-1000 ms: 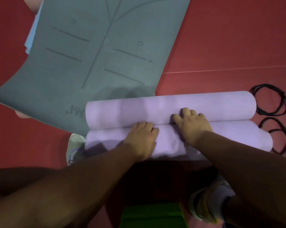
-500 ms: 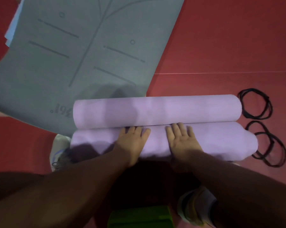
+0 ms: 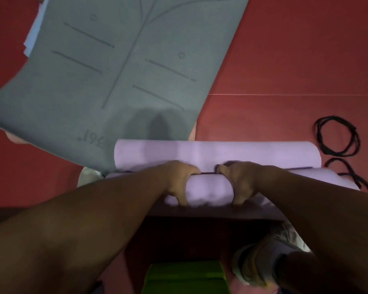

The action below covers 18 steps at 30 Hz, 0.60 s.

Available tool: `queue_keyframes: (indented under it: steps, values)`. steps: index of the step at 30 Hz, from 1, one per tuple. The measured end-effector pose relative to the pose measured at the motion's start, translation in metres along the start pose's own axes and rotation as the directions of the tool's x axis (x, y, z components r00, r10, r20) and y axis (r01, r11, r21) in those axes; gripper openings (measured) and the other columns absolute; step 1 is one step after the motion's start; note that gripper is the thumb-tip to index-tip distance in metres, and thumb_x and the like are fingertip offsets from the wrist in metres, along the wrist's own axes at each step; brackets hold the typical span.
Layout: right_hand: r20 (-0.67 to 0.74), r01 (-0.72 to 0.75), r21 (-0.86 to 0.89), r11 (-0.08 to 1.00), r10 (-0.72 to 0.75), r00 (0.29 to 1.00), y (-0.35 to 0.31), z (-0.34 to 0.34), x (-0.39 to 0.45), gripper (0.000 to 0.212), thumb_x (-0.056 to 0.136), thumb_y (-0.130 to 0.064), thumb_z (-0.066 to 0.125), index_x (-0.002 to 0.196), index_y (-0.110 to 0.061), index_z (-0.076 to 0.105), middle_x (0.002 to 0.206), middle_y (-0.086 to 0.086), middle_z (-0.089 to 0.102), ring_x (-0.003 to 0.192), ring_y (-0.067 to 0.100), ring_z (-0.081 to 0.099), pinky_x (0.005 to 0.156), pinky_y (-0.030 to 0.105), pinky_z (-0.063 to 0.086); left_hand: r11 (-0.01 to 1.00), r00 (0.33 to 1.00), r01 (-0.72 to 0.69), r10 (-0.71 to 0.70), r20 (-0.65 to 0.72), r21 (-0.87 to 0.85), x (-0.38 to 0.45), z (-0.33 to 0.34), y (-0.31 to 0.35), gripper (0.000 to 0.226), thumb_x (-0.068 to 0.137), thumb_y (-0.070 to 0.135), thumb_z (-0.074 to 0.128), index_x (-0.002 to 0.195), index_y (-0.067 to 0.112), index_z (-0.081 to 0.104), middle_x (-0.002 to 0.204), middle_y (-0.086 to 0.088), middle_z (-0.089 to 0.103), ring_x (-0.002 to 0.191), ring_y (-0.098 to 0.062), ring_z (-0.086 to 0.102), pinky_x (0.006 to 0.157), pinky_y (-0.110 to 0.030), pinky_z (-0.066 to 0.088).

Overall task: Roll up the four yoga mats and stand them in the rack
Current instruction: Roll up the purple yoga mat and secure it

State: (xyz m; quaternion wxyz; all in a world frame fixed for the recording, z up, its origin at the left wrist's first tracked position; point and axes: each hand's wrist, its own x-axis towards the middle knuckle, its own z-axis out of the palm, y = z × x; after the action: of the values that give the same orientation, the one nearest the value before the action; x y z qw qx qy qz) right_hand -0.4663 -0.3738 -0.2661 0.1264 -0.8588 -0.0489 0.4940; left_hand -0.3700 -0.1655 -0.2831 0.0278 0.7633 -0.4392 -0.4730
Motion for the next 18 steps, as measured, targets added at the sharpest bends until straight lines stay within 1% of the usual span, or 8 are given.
queue_keyframes:
  steps: [3, 7, 9, 11, 12, 14, 16, 18]
  values:
    - [0.014, -0.008, 0.043, 0.999, 0.008, 1.0, 0.0, 0.008, -0.002, 0.115, 0.048, -0.048, 0.093, 0.144, -0.025, 0.034, 0.143, 0.001, 0.047, 0.126, 0.022, 0.053, 0.1, 0.027, 0.047, 0.999, 1.0, 0.017, -0.018, 0.022, 0.049, -0.002, 0.011, 0.005, 0.099, 0.057, 0.049, 0.088, 0.145, 0.035, 0.043, 0.135, 0.002, 0.06, 0.122, -0.022, 0.058, 0.101, -0.034, 0.048]
    - [-0.002, -0.044, 0.08, 0.996, 0.044, 0.999, -0.001, 0.015, -0.002, 0.124, 0.042, -0.054, 0.091, 0.146, -0.029, 0.028, 0.144, 0.0, 0.047, 0.126, 0.022, 0.053, 0.1, 0.027, 0.047, 0.987, 0.997, 0.079, -0.077, -0.017, 0.143, -0.012, 0.031, 0.013, 0.115, 0.073, 0.062, 0.076, 0.161, 0.021, 0.013, 0.158, -0.011, 0.035, 0.144, -0.029, 0.037, 0.118, -0.037, 0.031]
    - [-0.004, -0.051, 0.107, 0.993, 0.052, 0.999, -0.002, 0.014, -0.002, 0.121, 0.046, -0.048, 0.092, 0.146, -0.026, 0.029, 0.143, 0.002, 0.048, 0.125, 0.023, 0.054, 0.099, 0.026, 0.047, 0.987, 0.986, 0.144, -0.137, -0.089, 0.076, -0.013, 0.034, 0.018, 0.111, 0.077, 0.077, 0.06, 0.161, 0.019, 0.016, 0.16, -0.011, 0.034, 0.146, -0.028, 0.035, 0.12, -0.039, 0.027]
    - [-0.005, -0.062, 0.114, 0.992, 0.063, 0.998, -0.003, 0.017, -0.002, 0.121, 0.05, -0.045, 0.092, 0.149, -0.025, 0.026, 0.147, 0.007, 0.044, 0.13, 0.025, 0.05, 0.104, 0.027, 0.044, 0.983, 0.965, 0.183, -0.179, -0.191, 0.004, -0.013, 0.035, 0.022, 0.1, 0.081, 0.081, 0.031, 0.159, 0.02, 0.021, 0.16, -0.009, 0.036, 0.146, -0.026, 0.035, 0.12, -0.041, 0.024]
    - [-0.011, -0.087, 0.094, 0.992, 0.089, 0.996, -0.005, 0.018, -0.002, 0.122, 0.05, -0.046, 0.091, 0.15, -0.027, 0.025, 0.152, 0.012, 0.038, 0.137, 0.029, 0.042, 0.11, 0.033, 0.04, 0.985, 0.956, 0.173, -0.162, -0.244, 0.026, -0.013, 0.036, 0.023, 0.097, 0.082, 0.079, 0.02, 0.159, 0.021, 0.021, 0.161, -0.01, 0.034, 0.148, -0.025, 0.031, 0.12, -0.043, 0.022]
    - [-0.011, -0.173, 0.053, 0.983, 0.174, 0.985, -0.008, 0.02, -0.004, 0.123, 0.053, -0.047, 0.089, 0.154, -0.037, 0.019, 0.163, 0.025, 0.002, 0.152, 0.04, 0.004, 0.119, 0.058, 0.02, 0.981, 0.942, 0.143, -0.093, -0.322, 0.135, -0.012, 0.03, 0.018, 0.094, 0.082, 0.077, 0.014, 0.16, 0.024, 0.021, 0.168, -0.011, 0.017, 0.155, -0.025, 0.013, 0.121, -0.051, 0.016]
    - [-0.011, -0.215, 0.041, 0.976, 0.216, 0.976, -0.006, 0.019, -0.006, 0.125, 0.057, -0.046, 0.087, 0.156, -0.047, 0.011, 0.158, 0.025, -0.032, 0.148, 0.041, -0.027, 0.115, 0.07, 0.004, 0.962, 0.936, 0.137, -0.048, -0.349, 0.236, -0.008, 0.012, 0.009, 0.086, 0.09, 0.072, 0.032, 0.159, 0.024, 0.02, 0.169, -0.01, 0.007, 0.156, -0.026, 0.002, 0.12, -0.056, 0.013]
    - [-0.016, -0.209, 0.028, 0.977, 0.21, 0.978, -0.003, 0.016, -0.008, 0.121, 0.059, -0.045, 0.086, 0.156, -0.048, 0.014, 0.156, 0.022, -0.039, 0.147, 0.038, -0.032, 0.114, 0.071, 0.002, 0.914, 0.936, 0.151, -0.011, -0.351, 0.376, -0.005, -0.007, 0.001, 0.083, 0.09, 0.063, 0.049, 0.157, 0.022, 0.023, 0.166, -0.012, 0.012, 0.155, -0.03, 0.004, 0.12, -0.056, 0.014]
